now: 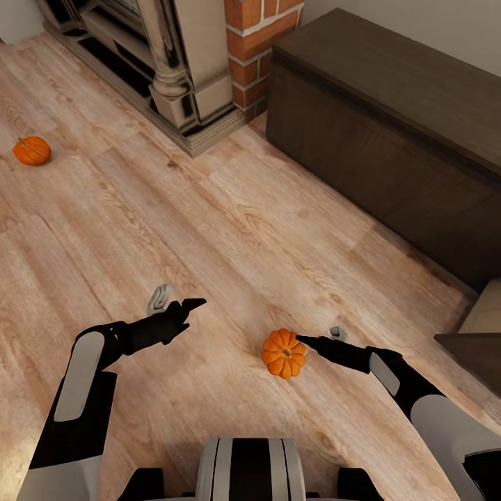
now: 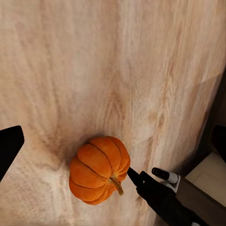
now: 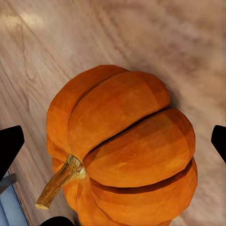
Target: Place each of the two pumpkins and all three candles from the living room inside a cabinet in the living room (use any cabinet), then make sure every cabinet is closed, and position the cauldron so it is next to a table in the living room.
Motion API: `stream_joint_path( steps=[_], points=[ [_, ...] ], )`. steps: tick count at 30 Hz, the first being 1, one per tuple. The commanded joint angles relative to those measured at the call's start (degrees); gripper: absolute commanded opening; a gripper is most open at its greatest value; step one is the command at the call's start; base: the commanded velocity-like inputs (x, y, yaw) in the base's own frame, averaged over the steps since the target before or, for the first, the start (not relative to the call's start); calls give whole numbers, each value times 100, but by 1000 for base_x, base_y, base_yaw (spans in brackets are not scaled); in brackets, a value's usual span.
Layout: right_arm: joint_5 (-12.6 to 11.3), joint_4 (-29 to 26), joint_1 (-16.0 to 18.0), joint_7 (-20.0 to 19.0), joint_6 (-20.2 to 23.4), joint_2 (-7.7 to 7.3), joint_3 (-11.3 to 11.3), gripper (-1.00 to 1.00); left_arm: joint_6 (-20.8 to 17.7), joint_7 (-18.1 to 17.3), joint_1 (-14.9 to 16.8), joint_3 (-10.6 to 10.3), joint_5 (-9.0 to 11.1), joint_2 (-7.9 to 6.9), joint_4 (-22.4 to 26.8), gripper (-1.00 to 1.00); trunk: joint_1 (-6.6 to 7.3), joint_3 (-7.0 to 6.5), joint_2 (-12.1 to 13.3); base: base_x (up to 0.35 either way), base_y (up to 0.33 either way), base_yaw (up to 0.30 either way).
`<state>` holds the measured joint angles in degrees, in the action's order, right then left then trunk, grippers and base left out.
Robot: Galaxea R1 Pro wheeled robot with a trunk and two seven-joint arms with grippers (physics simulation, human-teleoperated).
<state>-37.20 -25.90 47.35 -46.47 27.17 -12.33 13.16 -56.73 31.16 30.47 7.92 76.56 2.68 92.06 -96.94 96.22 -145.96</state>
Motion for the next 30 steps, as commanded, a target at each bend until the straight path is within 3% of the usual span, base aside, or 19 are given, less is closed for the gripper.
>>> stream_joint_path(
  steps=[1, 7, 12, 15, 18, 21, 30],
  points=[
    [-59, -3, 2, 6, 42, -6, 28, 100, -24, 58, 3, 13, 62, 6, 4, 100, 1, 3, -1, 0, 0, 0],
    [-56, -4, 2, 15, 46, 1, 34, 100, -26, 59, 10, 16, 88, 5, 5, 100, -12, 114, -8, 0, 0, 0],
    [7, -22, 2, 22, 0, 29, 61, 100, -30, 53, 7, 17, 102, -40, 5, 100, -12, 114, -8, 0, 0, 0],
    [302, -32, 4, 18, -51, 44, 120, 100, -35, 45, 5, 14, 105, -55, 5, 100, -12, 114, -8, 0, 0, 0],
    [793, -36, 9, 3, -337, 69, 165, 100, -44, 33, 4, 15, 110, -62, 5, 100, -12, 114, -8, 0, 0, 0],
    [980, -37, 10, 0, -452, 95, 178, 100, -47, -11, 3, 12, 108, -64, 5, 100, -12, 114, -8, 0, 0, 0],
    [1097, -38, 19, 3, -528, 115, 176, 100, -50, -62, 3, 14, 106, -70, 5, 100, -12, 114, -8, 0, 0, 0]
  ],
)
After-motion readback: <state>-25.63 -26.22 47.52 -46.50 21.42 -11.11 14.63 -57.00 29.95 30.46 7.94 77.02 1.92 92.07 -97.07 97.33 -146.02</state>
